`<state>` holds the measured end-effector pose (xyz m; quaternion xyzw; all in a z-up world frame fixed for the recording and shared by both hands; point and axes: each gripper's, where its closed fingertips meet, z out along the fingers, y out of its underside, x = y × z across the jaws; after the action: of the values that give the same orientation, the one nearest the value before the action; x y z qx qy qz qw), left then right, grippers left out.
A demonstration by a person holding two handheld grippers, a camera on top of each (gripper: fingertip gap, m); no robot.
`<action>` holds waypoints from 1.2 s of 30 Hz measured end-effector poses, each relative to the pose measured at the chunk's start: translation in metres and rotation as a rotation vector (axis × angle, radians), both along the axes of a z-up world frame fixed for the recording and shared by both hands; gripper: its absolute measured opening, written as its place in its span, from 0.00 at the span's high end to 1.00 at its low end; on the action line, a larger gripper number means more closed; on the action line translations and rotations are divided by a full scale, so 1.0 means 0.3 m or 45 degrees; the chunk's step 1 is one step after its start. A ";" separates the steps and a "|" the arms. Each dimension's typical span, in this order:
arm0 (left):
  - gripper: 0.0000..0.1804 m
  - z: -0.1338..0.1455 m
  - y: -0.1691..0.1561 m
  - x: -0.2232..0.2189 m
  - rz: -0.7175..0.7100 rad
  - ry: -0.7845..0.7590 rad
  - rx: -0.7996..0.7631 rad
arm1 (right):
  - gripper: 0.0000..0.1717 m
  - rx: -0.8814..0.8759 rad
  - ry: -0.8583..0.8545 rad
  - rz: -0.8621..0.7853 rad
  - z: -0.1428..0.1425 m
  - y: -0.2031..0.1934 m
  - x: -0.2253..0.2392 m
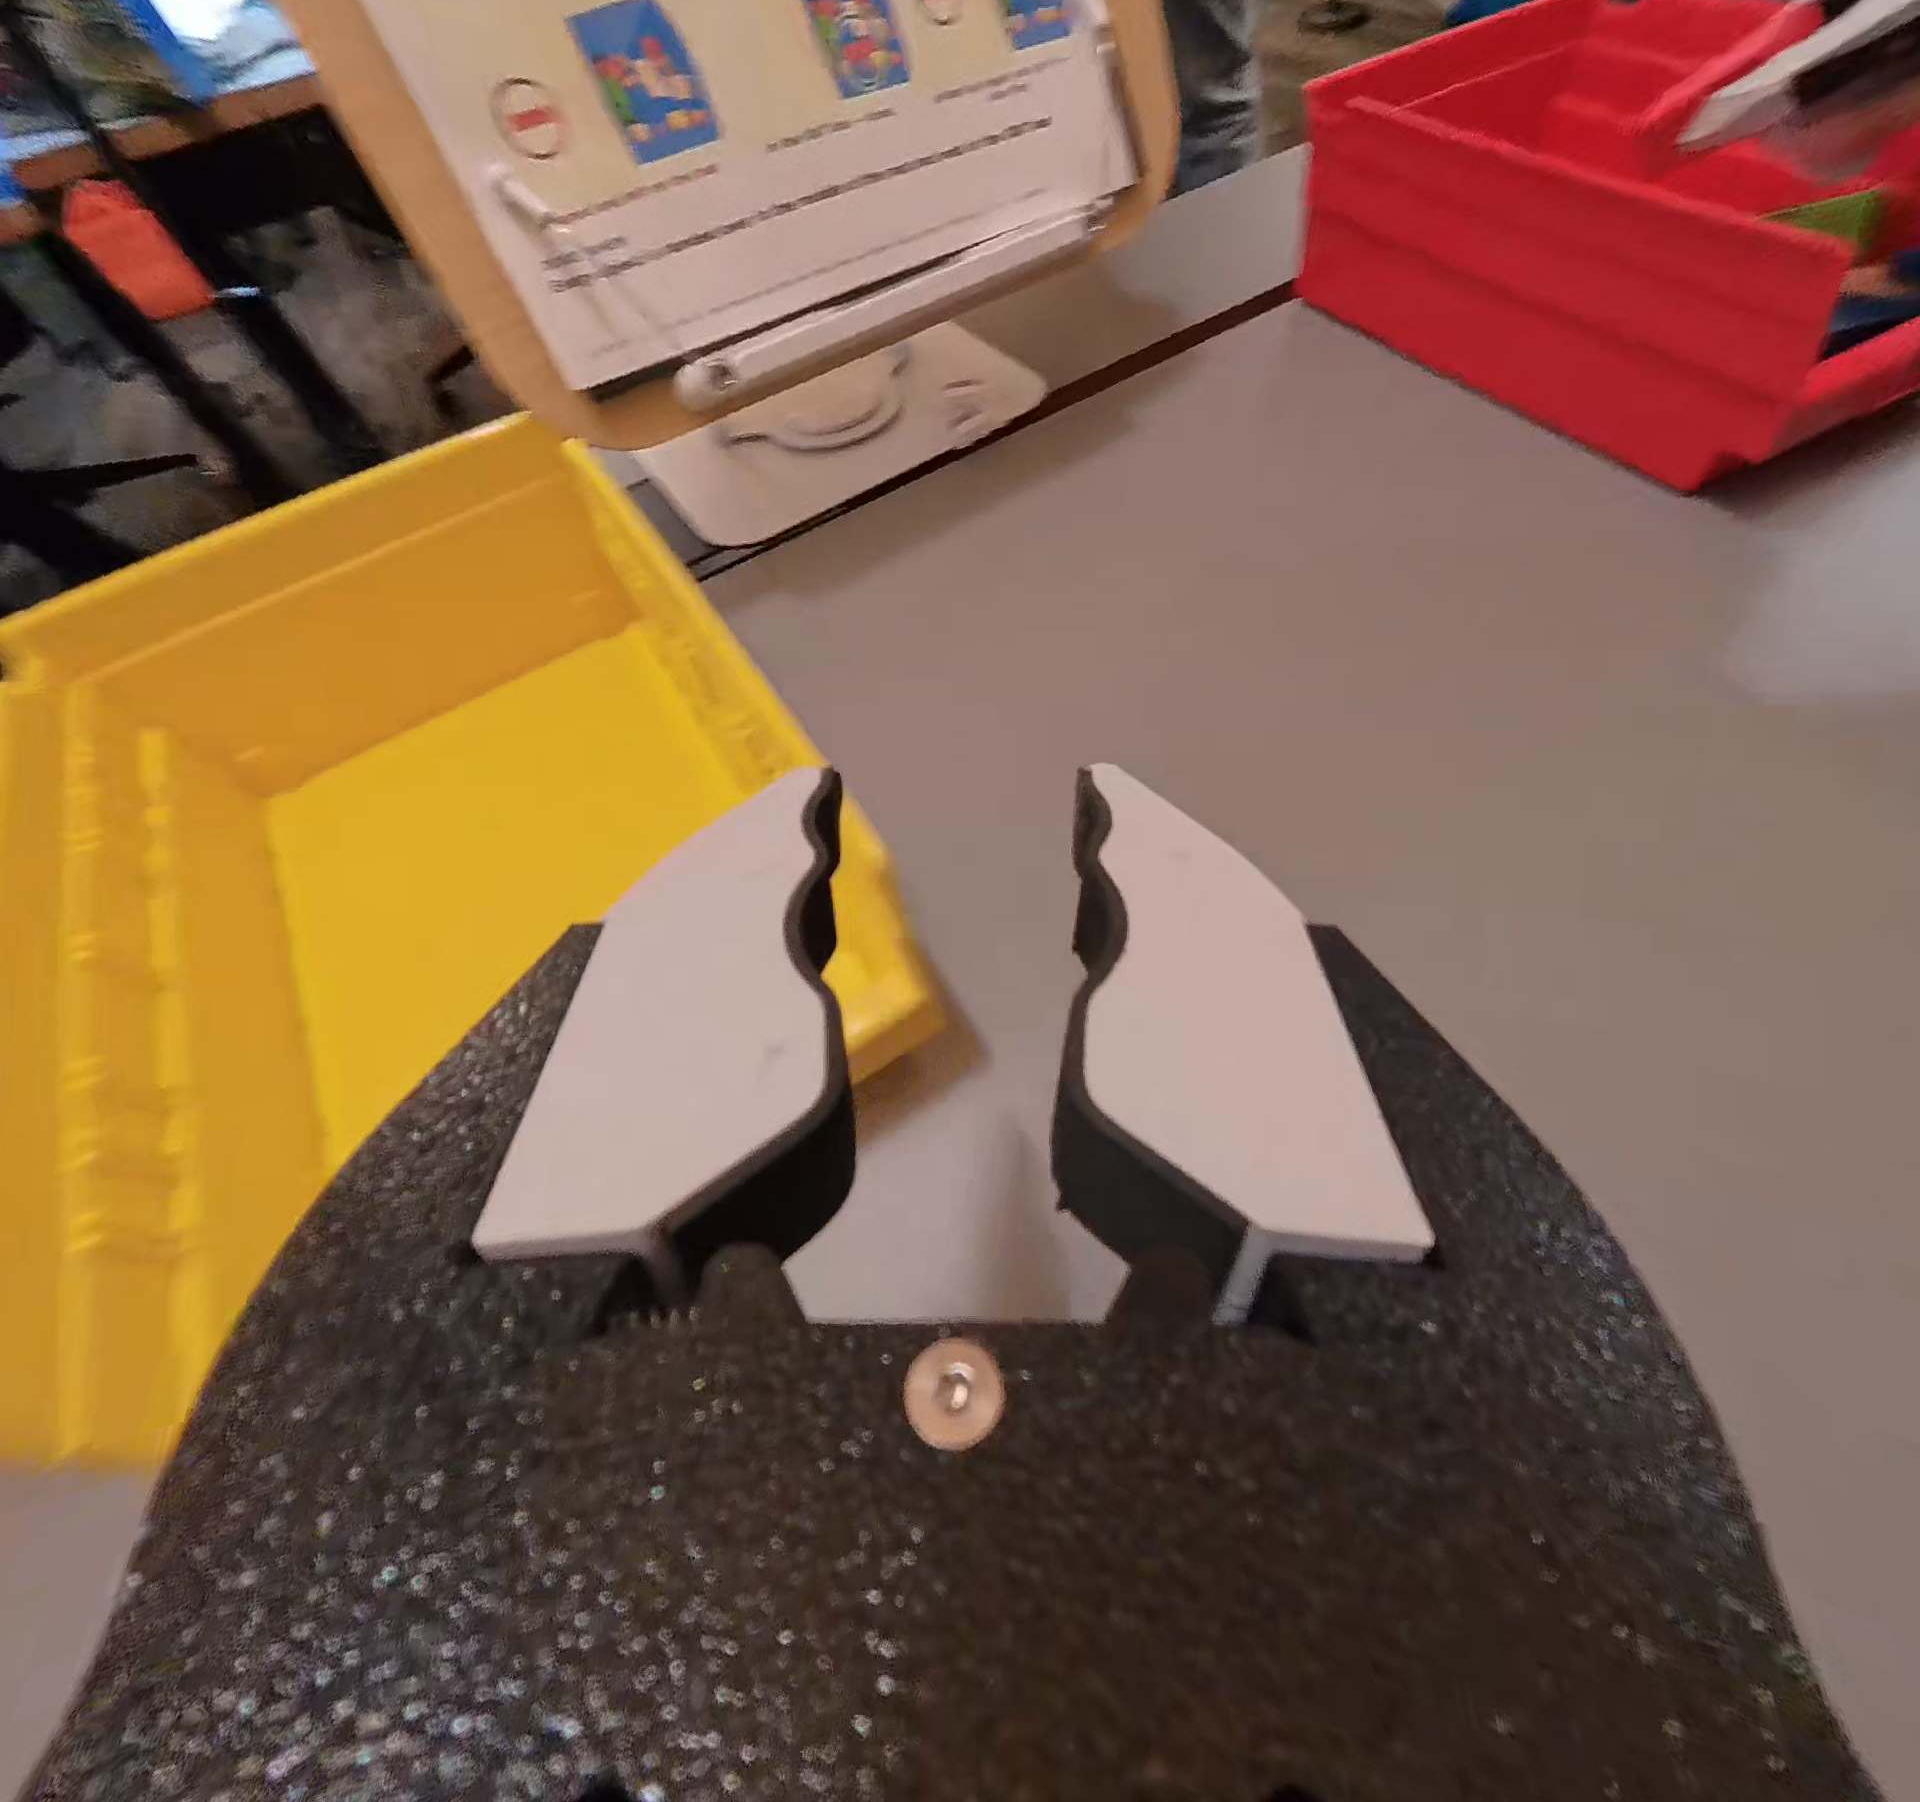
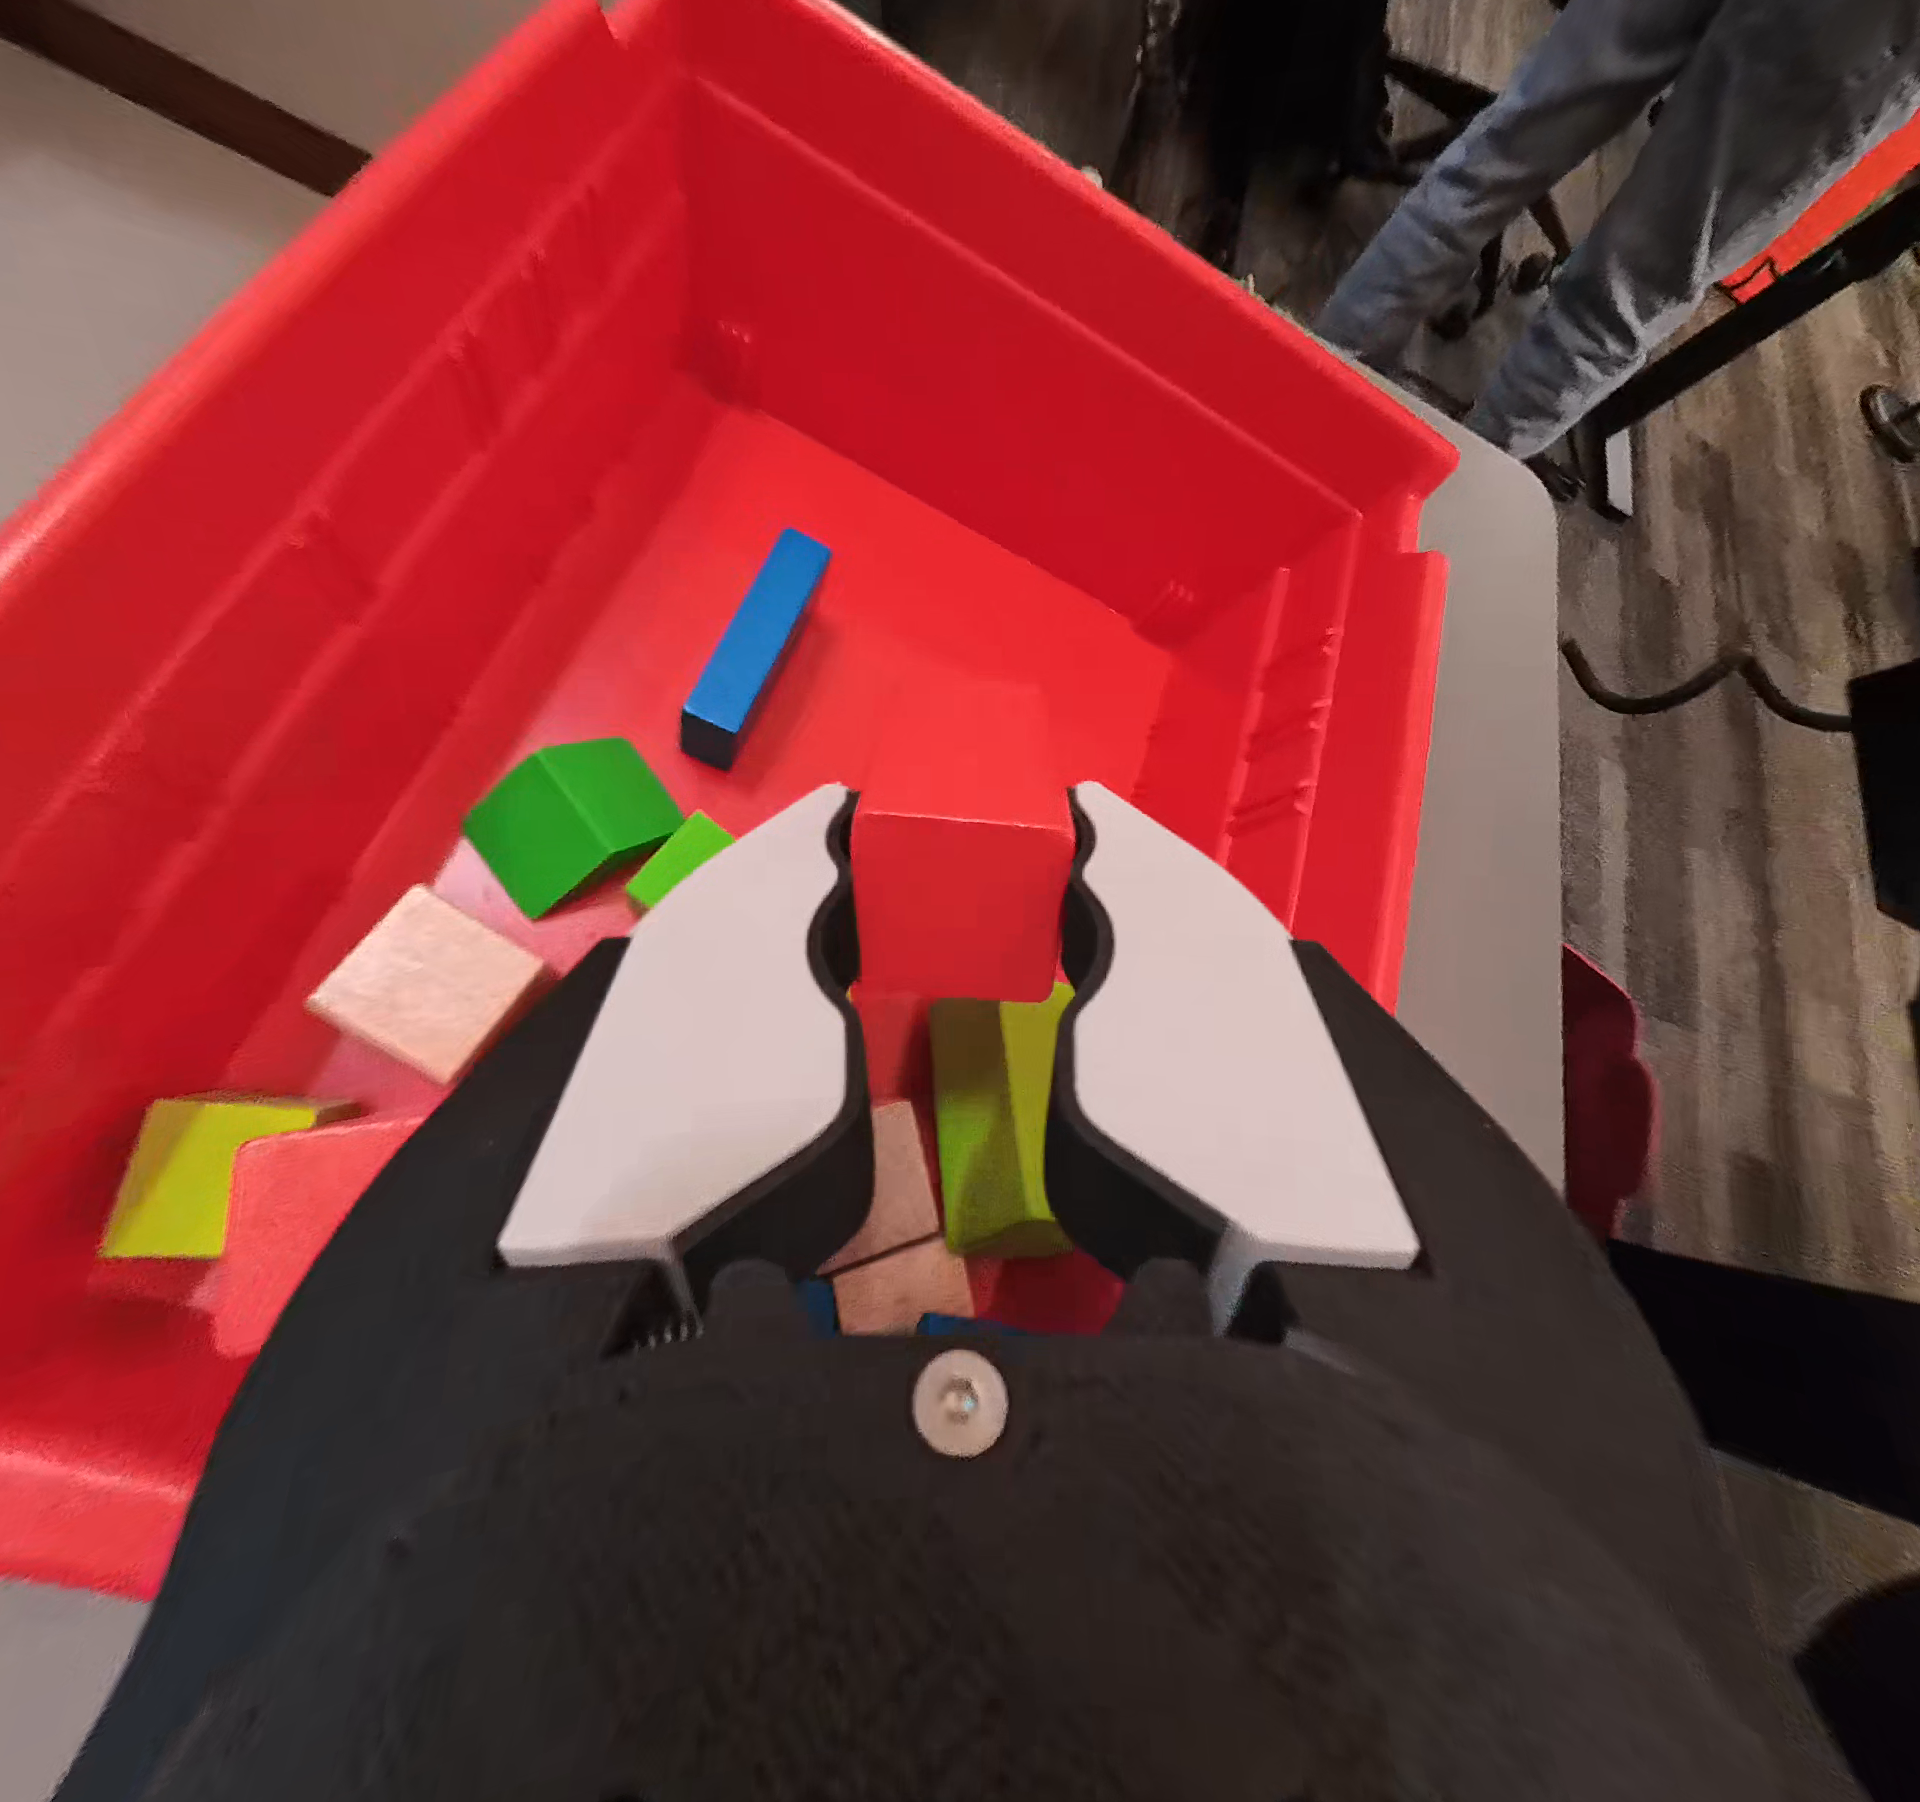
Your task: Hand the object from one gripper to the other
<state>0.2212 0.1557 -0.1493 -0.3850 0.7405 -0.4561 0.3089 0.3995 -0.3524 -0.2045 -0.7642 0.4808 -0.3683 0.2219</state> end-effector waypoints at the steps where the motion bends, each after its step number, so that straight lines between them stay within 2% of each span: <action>1: 0.76 0.012 0.043 -0.002 0.053 -0.013 0.033 | 0.79 -0.012 0.027 -0.015 -0.014 -0.004 0.006; 2: 0.76 0.025 0.086 -0.006 0.107 -0.026 0.051 | 0.78 -0.018 0.058 -0.045 -0.028 -0.012 0.006; 4: 0.76 0.046 0.157 -0.023 0.178 -0.034 0.062 | 0.64 -0.047 0.055 -0.110 -0.027 -0.031 0.000; 9: 0.76 0.053 0.319 -0.053 0.308 -0.004 0.064 | 0.57 0.067 -0.054 -0.080 0.052 0.037 -0.112; 11: 0.77 0.035 0.348 -0.053 0.279 0.026 0.099 | 0.56 0.150 -0.128 -0.023 0.094 0.108 -0.186; 13: 0.77 0.005 0.355 -0.041 0.193 0.093 0.197 | 0.56 0.223 -0.200 0.066 0.127 0.192 -0.265; 17: 0.75 -0.048 0.392 0.026 -0.050 0.250 0.691 | 0.56 0.325 -0.281 0.192 0.155 0.325 -0.379; 20: 0.73 -0.079 0.424 0.075 -0.284 0.404 1.030 | 0.57 0.418 -0.310 0.271 0.167 0.395 -0.402; 22: 0.71 -0.108 0.455 0.118 -0.428 0.495 1.184 | 0.56 0.443 -0.302 0.289 0.183 0.415 -0.395; 24: 0.68 -0.153 0.487 0.145 -0.542 0.630 1.260 | 0.56 0.465 -0.317 0.333 0.198 0.441 -0.399; 27: 0.71 -0.234 0.540 0.166 -0.661 0.836 1.342 | 0.56 0.532 -0.330 0.392 0.212 0.473 -0.405; 31: 0.69 -0.338 0.583 0.173 -0.768 1.009 1.457 | 0.56 0.547 -0.302 0.440 0.204 0.481 -0.411; 36: 0.84 -0.403 0.580 0.150 -0.919 1.183 1.480 | 0.55 0.645 -0.250 0.459 0.185 0.475 -0.406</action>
<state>0.2662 0.3298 -0.2702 -0.0516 0.9887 0.1339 -0.0443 0.2778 -0.2099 -0.1491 -0.7183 0.3904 -0.2636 0.5120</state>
